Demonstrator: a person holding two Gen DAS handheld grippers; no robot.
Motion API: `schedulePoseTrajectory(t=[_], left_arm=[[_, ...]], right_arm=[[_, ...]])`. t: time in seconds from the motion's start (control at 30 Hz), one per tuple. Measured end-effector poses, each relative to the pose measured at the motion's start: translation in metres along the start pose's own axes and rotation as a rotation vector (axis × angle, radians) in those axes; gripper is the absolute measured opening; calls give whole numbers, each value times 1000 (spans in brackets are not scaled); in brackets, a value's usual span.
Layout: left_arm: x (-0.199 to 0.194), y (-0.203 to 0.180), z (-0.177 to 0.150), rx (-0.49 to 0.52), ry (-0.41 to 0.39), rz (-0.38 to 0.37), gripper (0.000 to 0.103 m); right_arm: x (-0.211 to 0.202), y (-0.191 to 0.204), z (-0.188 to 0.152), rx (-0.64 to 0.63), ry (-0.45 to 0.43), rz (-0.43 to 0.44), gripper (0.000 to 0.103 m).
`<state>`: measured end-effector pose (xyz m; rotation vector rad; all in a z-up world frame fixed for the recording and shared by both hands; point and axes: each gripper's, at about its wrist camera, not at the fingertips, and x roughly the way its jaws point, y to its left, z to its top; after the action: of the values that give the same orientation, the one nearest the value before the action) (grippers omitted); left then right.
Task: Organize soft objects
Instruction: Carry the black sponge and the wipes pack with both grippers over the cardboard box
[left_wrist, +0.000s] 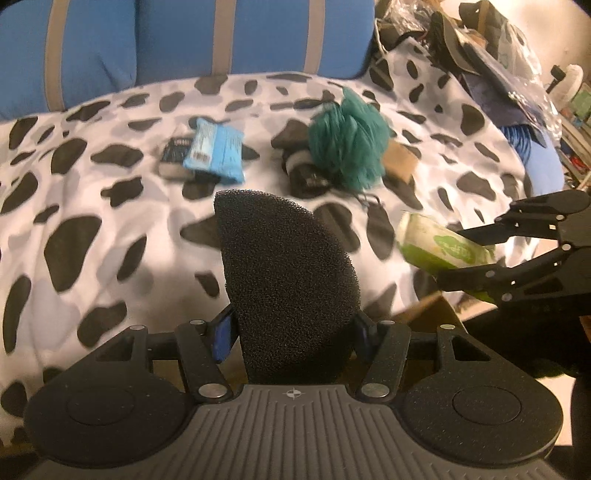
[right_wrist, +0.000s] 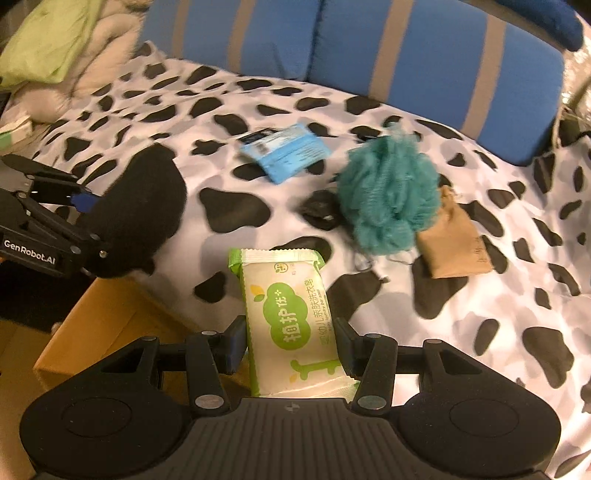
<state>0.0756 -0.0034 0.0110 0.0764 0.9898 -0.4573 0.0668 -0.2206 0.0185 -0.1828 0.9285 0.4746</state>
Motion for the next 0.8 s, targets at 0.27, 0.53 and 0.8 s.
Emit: schedulePoseTrajectory(t=[0.27, 0.53, 0.8], left_arm=[[-8, -7, -23, -23, 61, -46, 59], [-5, -14, -42, -21, 151, -87, 60], [0, -13, -52, -20, 230, -68, 87]], right_arm=[[-5, 29, -20, -86, 36, 59, 52], [-4, 44, -32, -155, 80, 100, 52], [3, 46, -43, -177, 140, 120, 52]])
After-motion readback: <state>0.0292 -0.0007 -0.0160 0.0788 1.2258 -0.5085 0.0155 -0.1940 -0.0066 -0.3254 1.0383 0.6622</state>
